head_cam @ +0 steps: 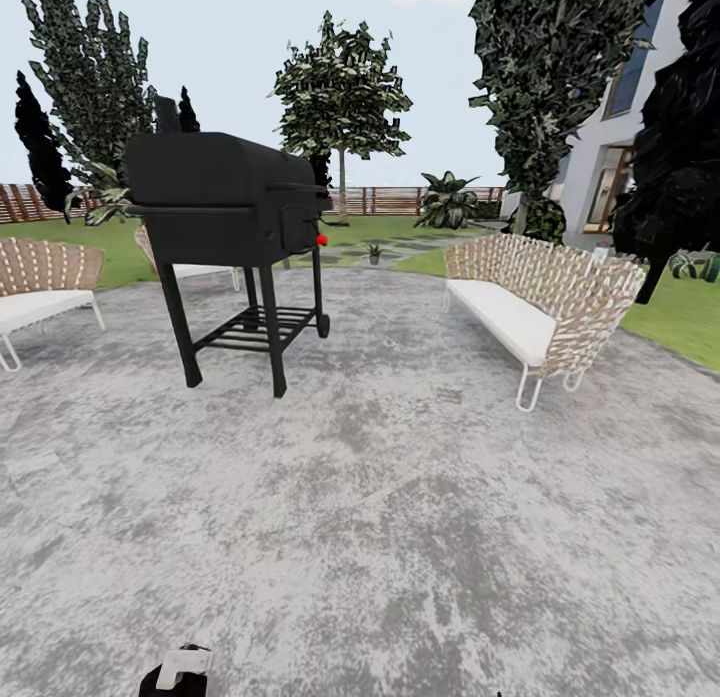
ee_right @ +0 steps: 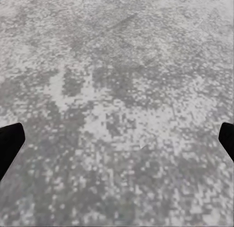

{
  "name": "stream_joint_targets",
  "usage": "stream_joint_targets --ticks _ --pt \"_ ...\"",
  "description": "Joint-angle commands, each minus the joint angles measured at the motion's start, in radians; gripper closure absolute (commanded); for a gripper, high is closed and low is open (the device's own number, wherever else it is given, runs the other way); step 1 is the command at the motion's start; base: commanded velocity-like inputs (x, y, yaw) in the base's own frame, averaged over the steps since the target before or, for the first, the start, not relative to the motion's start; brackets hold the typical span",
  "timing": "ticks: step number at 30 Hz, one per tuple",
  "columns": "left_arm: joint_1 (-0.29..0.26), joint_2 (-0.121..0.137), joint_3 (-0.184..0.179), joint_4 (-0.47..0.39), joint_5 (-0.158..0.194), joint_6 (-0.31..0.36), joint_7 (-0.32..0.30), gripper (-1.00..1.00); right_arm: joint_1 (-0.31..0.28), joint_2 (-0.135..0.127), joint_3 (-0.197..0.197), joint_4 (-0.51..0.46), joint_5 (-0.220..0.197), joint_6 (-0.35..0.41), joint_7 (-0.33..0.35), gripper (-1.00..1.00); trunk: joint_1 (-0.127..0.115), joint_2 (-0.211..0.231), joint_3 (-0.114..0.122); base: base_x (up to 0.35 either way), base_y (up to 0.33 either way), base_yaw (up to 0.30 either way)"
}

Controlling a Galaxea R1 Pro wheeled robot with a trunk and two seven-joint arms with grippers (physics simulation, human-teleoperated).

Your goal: Pick up the pesticide atomizer in the garden and spray insectifuge to fully cover both potted plants in the garden.

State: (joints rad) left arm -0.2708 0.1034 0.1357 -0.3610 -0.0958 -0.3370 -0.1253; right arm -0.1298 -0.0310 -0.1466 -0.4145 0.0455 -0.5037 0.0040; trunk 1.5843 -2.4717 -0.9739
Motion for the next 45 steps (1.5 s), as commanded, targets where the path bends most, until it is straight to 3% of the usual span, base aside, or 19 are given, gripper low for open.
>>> stream_joint_targets --ticks 1,20,26,32,35,38,45 --pt "-0.001 -0.001 0.008 0.001 -0.01 -0.004 -0.005 1.0 -0.001 0.001 -0.004 0.001 0.004 -0.003 0.001 -1.0 0.0 0.0 -0.001 0.34 0.0 0.006" --pt "0.0 -0.001 0.008 0.001 -0.01 -0.004 -0.005 1.0 -0.001 0.004 -0.004 0.006 0.005 -0.003 -0.002 -1.0 0.0 0.0 -0.013 0.34 0.0 0.021" --pt "-0.001 -0.001 0.008 0.001 -0.01 -0.004 -0.006 1.0 -0.001 0.009 -0.004 0.115 0.004 -0.002 -0.002 -1.0 0.0 0.0 -0.013 0.34 0.0 0.0" --pt "-0.001 -0.001 0.008 0.001 -0.01 -0.004 -0.006 1.0 -0.001 0.01 -0.005 0.136 0.002 -0.004 -0.002 -1.0 0.0 0.0 -0.013 0.34 0.0 0.0" --pt "-0.001 -0.001 0.008 0.001 -0.01 -0.005 -0.006 1.0 -0.001 0.016 -0.007 0.138 -0.001 -0.04 -0.002 -1.0 0.0 0.0 -0.013 0.34 0.0 0.0" --pt "-0.001 -0.001 0.008 0.001 -0.01 -0.004 -0.006 1.0 -0.001 0.027 -0.008 0.139 0.0 -0.195 -0.006 -1.0 0.0 0.0 -0.013 0.34 0.0 0.0" --pt "-0.001 -0.002 0.008 0.001 -0.01 -0.004 -0.007 1.0 -0.001 0.028 -0.005 0.156 0.005 -0.236 -0.005 -1.0 0.0 0.0 -0.013 0.34 0.0 0.0"
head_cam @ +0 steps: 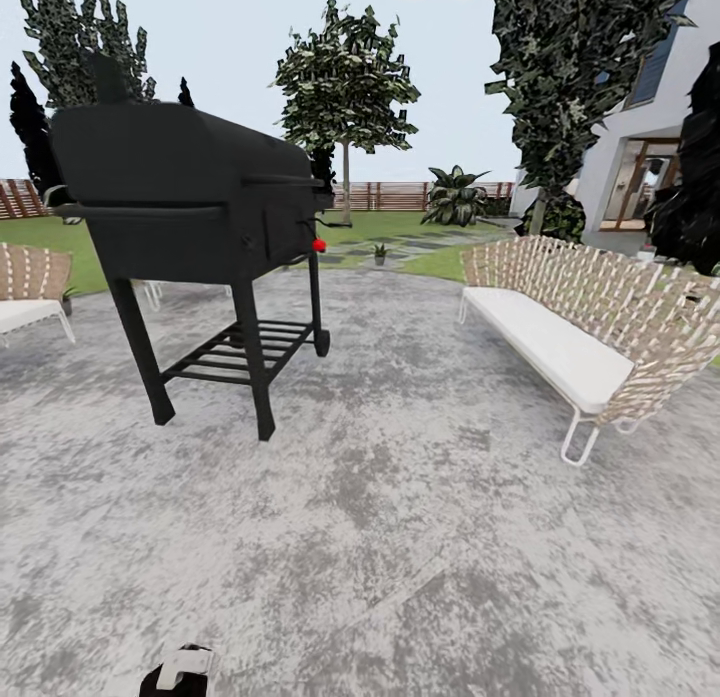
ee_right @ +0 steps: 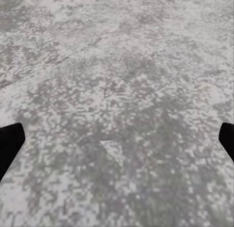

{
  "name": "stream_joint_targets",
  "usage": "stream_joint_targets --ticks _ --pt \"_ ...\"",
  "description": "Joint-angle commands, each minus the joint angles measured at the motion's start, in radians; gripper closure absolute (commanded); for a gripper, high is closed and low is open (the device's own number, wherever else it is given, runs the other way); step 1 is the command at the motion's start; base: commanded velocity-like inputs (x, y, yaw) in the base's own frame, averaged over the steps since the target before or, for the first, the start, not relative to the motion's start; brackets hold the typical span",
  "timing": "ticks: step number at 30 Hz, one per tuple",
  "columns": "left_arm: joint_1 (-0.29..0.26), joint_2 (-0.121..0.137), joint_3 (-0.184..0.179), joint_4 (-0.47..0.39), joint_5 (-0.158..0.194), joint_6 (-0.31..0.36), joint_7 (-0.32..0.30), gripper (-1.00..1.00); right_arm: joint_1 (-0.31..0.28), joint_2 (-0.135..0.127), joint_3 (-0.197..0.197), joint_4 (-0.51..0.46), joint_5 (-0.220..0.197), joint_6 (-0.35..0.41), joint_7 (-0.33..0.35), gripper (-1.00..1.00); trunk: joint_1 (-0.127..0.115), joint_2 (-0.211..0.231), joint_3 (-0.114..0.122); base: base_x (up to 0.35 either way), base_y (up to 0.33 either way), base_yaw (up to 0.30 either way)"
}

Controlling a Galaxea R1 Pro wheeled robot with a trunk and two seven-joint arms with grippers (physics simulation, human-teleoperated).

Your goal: Pick up the pesticide atomizer in the garden and spray insectifuge to fully cover both potted plants in the garden.

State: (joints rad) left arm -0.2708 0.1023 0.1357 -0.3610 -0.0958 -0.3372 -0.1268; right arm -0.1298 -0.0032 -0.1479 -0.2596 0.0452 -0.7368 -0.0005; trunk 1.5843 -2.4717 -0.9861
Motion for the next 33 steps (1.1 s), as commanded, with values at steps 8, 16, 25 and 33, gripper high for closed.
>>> stream_joint_targets --ticks 8,16,25,33 --pt "-0.001 -0.001 0.008 0.001 -0.011 -0.004 -0.005 1.0 -0.001 0.0 -0.004 0.104 0.005 -0.006 0.0 -1.0 0.0 0.0 -0.001 0.34 0.0 0.0" --pt "-0.001 -0.001 0.007 0.001 -0.011 -0.004 -0.005 1.0 -0.001 0.001 -0.004 0.125 0.005 -0.006 0.002 -1.0 0.0 0.0 -0.001 0.34 0.0 0.0" --pt "-0.001 -0.001 0.007 0.001 -0.012 -0.004 -0.005 1.0 -0.001 0.0 -0.004 0.126 0.005 -0.006 -0.001 -1.0 0.0 0.0 -0.001 0.34 0.0 0.0" --pt "0.0 -0.001 0.007 0.002 -0.012 -0.004 -0.005 1.0 -0.001 0.0 -0.004 0.126 0.005 -0.006 -0.001 -1.0 0.0 0.0 -0.001 0.34 -0.028 0.0"
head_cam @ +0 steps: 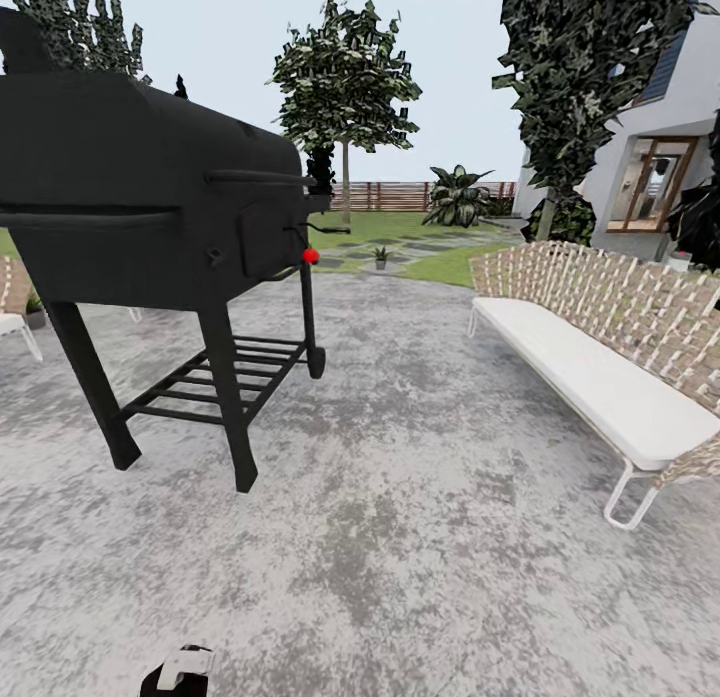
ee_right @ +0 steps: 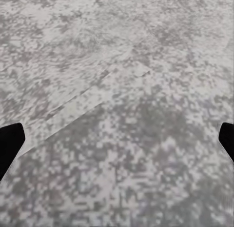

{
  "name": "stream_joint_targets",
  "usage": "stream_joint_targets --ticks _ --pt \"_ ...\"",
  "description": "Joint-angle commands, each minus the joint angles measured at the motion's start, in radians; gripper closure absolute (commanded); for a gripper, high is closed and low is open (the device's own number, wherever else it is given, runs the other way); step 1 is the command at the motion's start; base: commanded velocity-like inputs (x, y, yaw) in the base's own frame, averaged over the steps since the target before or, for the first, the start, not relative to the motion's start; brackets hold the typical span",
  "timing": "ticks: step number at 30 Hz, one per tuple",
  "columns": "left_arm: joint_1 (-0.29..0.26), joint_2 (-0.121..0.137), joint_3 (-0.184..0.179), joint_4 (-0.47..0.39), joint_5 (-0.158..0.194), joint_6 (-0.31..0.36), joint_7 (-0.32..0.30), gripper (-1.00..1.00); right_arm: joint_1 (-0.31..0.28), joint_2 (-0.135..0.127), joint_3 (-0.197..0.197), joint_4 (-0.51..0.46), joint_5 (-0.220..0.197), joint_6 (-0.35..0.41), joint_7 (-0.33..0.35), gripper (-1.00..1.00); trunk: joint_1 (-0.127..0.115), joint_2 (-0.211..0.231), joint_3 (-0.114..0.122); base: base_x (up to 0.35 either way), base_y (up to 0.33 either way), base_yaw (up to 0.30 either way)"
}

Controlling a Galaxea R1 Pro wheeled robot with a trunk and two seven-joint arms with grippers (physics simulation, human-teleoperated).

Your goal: Pick up the pesticide atomizer in the garden and spray insectifuge to fully cover both potted plants in the garden.

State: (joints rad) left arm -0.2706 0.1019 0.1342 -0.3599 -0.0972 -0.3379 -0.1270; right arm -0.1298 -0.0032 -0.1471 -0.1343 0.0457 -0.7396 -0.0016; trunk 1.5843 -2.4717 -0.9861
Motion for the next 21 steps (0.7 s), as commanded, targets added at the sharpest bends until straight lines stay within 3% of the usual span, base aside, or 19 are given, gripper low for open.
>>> stream_joint_targets --ticks 1,21 --pt "-0.001 -0.001 0.008 0.0 -0.01 -0.004 -0.005 1.0 -0.001 0.0 -0.005 0.001 0.005 -0.003 0.0 -1.0 0.0 0.0 -0.001 0.34 -0.07 0.0" --pt "-0.001 -0.001 0.008 0.0 -0.01 -0.004 -0.005 1.0 -0.001 0.0 -0.005 0.001 0.006 -0.003 -0.001 -1.0 0.0 0.0 -0.001 0.308 -0.125 0.0"
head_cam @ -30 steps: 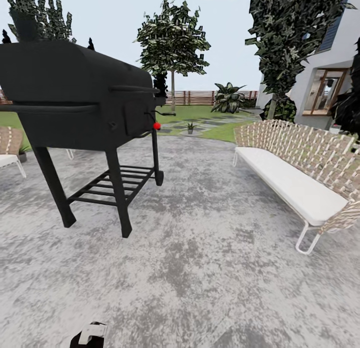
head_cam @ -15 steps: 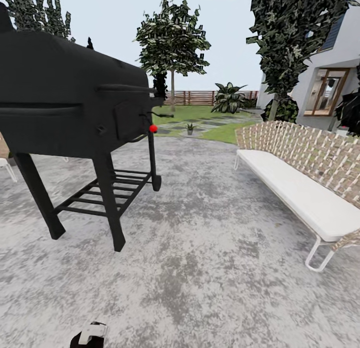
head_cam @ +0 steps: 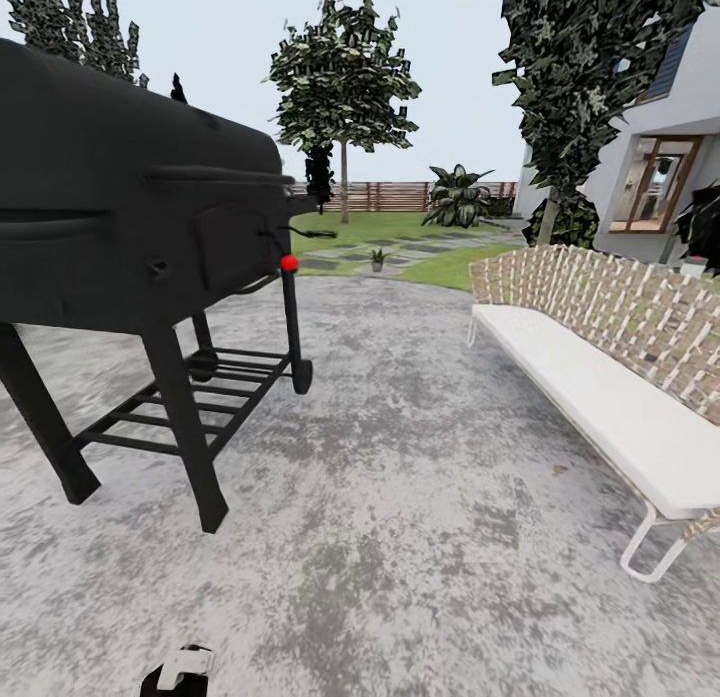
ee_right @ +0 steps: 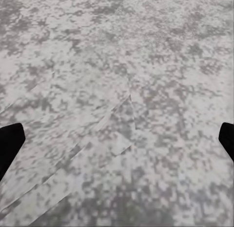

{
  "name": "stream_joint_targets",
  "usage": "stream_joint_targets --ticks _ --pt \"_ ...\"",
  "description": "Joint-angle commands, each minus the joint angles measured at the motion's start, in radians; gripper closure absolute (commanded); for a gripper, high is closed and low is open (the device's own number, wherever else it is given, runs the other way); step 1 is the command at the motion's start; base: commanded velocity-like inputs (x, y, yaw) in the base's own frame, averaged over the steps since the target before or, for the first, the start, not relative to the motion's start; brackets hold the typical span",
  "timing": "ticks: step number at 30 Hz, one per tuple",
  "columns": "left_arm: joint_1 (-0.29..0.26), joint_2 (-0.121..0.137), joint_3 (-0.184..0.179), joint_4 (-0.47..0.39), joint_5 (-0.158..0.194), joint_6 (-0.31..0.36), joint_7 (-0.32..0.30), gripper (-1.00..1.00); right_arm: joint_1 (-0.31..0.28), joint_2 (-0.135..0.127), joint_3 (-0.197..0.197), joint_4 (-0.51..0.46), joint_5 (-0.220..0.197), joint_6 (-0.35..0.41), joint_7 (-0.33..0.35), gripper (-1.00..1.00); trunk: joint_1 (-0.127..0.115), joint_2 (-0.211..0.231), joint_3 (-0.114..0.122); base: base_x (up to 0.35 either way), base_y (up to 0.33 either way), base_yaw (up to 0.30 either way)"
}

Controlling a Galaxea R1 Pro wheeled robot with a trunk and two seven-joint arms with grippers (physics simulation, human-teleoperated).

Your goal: Pick up the pesticide atomizer in the garden and spray insectifuge to fully cover both potted plants in the garden.

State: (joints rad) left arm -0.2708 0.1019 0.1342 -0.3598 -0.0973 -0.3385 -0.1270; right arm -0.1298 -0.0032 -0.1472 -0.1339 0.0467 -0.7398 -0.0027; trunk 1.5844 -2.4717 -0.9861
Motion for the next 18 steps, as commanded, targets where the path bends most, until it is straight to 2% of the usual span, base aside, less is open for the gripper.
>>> stream_joint_targets --ticks 1,18 --pt "-0.001 -0.001 0.008 0.0 -0.01 -0.004 -0.005 1.0 -0.001 0.0 -0.005 0.001 0.005 -0.003 0.0 -1.0 0.0 0.0 -0.001 0.288 -0.148 0.0" --pt "-0.001 0.001 0.009 -0.001 -0.011 -0.003 -0.005 1.0 -0.001 0.0 -0.005 0.001 0.005 -0.003 0.0 -1.0 0.0 0.0 -0.001 0.288 -0.149 0.0"
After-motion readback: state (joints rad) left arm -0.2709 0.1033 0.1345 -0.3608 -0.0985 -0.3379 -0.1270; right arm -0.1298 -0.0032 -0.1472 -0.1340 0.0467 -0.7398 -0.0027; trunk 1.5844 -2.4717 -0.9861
